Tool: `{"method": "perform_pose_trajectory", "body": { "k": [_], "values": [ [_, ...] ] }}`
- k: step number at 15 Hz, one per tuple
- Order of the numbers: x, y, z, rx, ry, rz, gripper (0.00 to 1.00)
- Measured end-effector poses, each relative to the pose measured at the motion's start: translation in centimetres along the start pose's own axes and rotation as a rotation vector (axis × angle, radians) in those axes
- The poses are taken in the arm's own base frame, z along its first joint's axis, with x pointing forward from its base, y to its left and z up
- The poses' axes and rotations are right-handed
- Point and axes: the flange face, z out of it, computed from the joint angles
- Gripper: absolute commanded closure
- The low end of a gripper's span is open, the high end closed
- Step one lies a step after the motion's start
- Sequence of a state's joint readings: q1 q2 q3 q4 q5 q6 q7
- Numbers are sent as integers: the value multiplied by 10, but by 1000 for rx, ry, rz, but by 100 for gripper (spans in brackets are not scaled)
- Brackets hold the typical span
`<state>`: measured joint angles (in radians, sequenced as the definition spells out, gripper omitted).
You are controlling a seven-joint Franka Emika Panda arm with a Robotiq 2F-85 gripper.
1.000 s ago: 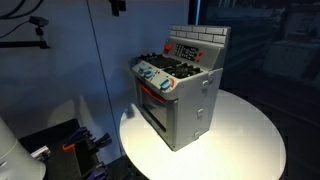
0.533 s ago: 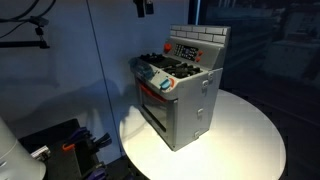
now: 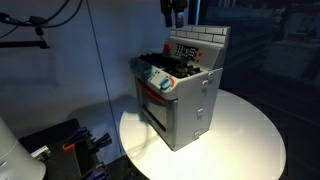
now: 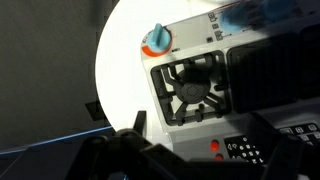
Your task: Press the top right orange button on the stove
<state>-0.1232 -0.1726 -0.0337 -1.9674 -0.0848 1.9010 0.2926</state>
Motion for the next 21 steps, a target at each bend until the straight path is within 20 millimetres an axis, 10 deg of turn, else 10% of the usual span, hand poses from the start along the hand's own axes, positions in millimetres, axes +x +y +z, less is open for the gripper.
{"method": "perform_pose_trajectory", "body": {
  "k": [21],
  "values": [
    [24, 1, 21, -8, -26, 15, 0]
  ]
}}
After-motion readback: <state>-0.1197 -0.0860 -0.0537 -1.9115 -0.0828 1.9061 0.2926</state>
